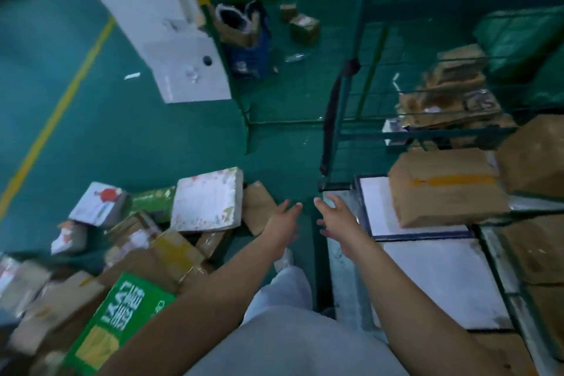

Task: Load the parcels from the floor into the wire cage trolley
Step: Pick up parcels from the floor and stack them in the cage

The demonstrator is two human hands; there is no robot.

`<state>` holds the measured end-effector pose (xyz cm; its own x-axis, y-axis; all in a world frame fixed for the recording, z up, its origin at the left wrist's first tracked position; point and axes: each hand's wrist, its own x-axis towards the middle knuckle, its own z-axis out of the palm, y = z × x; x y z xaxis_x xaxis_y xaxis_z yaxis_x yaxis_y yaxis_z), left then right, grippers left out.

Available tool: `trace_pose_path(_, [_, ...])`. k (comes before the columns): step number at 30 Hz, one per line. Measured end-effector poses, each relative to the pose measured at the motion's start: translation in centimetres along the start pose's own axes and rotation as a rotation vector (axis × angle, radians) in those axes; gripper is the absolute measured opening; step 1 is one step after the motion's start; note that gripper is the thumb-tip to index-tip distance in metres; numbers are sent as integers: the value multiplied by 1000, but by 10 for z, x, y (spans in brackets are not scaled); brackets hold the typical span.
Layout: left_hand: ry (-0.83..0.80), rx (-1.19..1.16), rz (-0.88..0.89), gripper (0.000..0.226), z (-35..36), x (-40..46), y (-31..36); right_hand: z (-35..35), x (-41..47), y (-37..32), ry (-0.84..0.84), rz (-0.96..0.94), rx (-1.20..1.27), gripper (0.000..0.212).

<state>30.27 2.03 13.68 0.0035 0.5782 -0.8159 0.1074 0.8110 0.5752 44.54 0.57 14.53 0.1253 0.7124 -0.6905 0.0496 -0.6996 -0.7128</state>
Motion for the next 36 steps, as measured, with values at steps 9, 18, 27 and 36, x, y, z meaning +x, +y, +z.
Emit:
trace_pose_path(9, [131,-404,42,52,-114,6,-25,118,21,-35,-237,-10,-294,45])
trace_pose_path(18, [355,-660,-119,13,-250,37,-16,275,93,-80,-444,15,-614,37])
trace_pose_path(27, [541,-904,-177,46,-340,48,-26,390,120,-110,-625,16,-813,13])
trace_pose_path(36, [756,-1146,-230,53,-355,36,-46,457,114,-111,-861,13,-1055,24])
